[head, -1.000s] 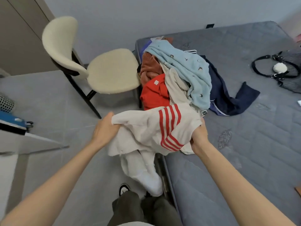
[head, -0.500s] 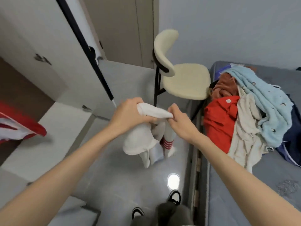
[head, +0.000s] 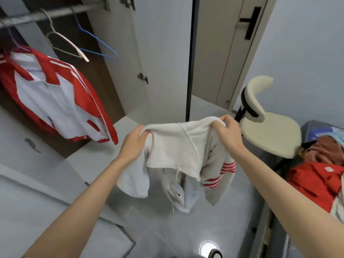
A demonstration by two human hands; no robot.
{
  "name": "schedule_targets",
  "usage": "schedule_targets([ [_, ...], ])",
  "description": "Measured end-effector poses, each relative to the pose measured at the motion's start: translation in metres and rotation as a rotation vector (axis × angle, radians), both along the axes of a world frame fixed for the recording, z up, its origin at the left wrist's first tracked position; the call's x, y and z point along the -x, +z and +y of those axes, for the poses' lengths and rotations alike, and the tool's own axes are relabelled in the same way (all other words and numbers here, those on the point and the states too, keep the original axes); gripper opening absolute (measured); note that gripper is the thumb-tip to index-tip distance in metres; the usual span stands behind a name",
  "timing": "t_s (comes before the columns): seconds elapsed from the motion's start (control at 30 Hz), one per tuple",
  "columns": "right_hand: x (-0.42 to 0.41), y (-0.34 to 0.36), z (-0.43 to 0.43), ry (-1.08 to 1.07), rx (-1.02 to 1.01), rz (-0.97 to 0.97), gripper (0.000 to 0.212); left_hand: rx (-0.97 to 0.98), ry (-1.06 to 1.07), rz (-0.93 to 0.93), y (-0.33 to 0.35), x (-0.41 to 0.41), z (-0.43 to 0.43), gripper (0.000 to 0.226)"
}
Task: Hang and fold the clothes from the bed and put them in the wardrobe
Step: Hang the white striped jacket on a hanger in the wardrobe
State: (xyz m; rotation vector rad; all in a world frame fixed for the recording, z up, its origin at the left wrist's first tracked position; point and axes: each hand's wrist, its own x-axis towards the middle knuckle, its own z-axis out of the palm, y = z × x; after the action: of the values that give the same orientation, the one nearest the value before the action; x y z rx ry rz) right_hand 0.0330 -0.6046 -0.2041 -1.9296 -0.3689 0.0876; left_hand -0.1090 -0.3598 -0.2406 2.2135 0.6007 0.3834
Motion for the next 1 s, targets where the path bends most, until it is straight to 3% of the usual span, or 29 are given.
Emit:
schedule_targets([
  [0.03,0.000,-0.004,0.002,0.039,0.125,0.052,0.009,-0.041,-0.022,-0.079,0.022,0.001,0.002,0.021],
  [0.1,0.005,-0.007,0.010,0.334,0.386,0.159,0.038,-0.153,-0.079,-0.157,0.066,-0.003,-0.005,0.025],
  [0.17,0.022,-0.005,0.030,0.691,0.444,0.169,0.068,-0.236,-0.128,-0.168,0.095,-0.010,-0.021,0.018],
  [0.2,0.032,-0.005,0.042,0.782,0.396,0.107,0.065,-0.266,-0.147,-0.180,0.105,-0.014,-0.028,0.015],
  [0.3,0.039,0.003,0.059,0.652,0.271,-0.081,0.029,-0.447,-0.056,-0.232,0.123,-0.019,-0.027,0.015],
  [0.43,0.018,0.039,0.058,0.499,0.005,0.116,0.020,-0.794,0.100,-0.088,0.115,-0.021,0.020,0.018],
  [0.5,0.015,0.062,0.063,0.496,-0.081,0.171,0.015,-0.681,0.224,-0.057,0.097,-0.019,0.035,0.018],
  [0.6,0.008,0.082,0.067,0.426,-0.217,0.314,0.018,-0.411,0.373,-0.214,0.056,-0.007,0.025,0.016],
  [0.67,0.001,0.094,0.063,0.391,-0.274,0.385,0.016,-0.204,0.296,-0.075,0.024,0.004,0.003,0.037],
  [0.73,-0.002,0.103,0.060,0.397,-0.335,0.465,0.017,0.069,0.073,0.187,-0.002,0.009,-0.022,0.058],
  [0.77,-0.001,0.105,0.059,0.399,-0.372,0.529,0.020,0.155,-0.049,0.265,-0.015,0.009,-0.033,0.059],
  [0.83,0.000,0.108,0.055,0.405,-0.425,0.632,0.029,0.184,-0.193,0.284,-0.031,0.000,-0.052,0.044],
  [0.9,0.003,0.109,0.049,0.454,-0.441,0.693,0.037,0.207,-0.167,0.198,-0.040,-0.018,-0.064,0.037],
  [1.0,0.002,0.106,0.030,0.499,-0.461,0.734,0.047,0.189,0.039,0.160,-0.044,-0.046,-0.071,0.074],
])
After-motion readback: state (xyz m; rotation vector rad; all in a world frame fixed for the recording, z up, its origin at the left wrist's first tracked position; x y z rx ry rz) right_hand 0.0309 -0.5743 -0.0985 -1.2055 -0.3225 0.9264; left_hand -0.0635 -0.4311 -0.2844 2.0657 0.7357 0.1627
